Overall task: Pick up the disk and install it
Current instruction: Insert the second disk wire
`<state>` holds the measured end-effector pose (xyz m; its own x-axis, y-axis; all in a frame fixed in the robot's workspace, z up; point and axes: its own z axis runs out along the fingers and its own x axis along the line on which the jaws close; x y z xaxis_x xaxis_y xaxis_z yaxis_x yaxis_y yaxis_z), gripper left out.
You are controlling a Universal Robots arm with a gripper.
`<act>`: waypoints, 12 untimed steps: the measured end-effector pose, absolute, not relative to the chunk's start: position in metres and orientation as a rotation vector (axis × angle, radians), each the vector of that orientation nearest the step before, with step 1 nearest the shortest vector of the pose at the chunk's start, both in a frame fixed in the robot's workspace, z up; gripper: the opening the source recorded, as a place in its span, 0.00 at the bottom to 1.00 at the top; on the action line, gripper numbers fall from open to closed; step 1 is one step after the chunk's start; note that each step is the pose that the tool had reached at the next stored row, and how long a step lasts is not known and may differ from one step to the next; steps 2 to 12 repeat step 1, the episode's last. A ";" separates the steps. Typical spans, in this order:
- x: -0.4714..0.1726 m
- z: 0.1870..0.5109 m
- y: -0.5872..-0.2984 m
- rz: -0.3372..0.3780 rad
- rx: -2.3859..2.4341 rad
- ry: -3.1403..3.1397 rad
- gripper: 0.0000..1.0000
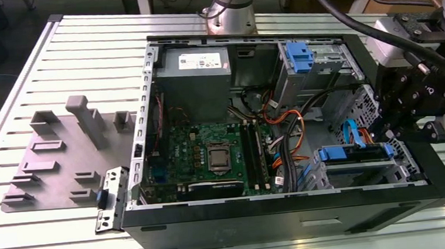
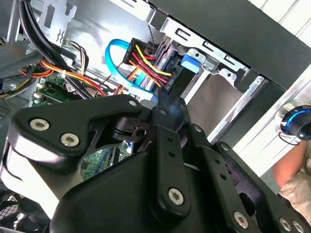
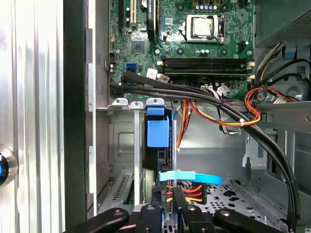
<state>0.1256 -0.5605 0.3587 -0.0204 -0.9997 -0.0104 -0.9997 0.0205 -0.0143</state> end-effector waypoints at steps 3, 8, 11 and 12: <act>0.126 0.359 -0.561 -0.004 -2.187 2.232 0.24; 0.126 0.359 -0.561 -0.004 -2.187 2.232 0.24; 0.126 0.359 -0.561 -0.004 -2.187 2.232 0.24; 0.126 0.359 -0.561 -0.004 -2.187 2.232 0.24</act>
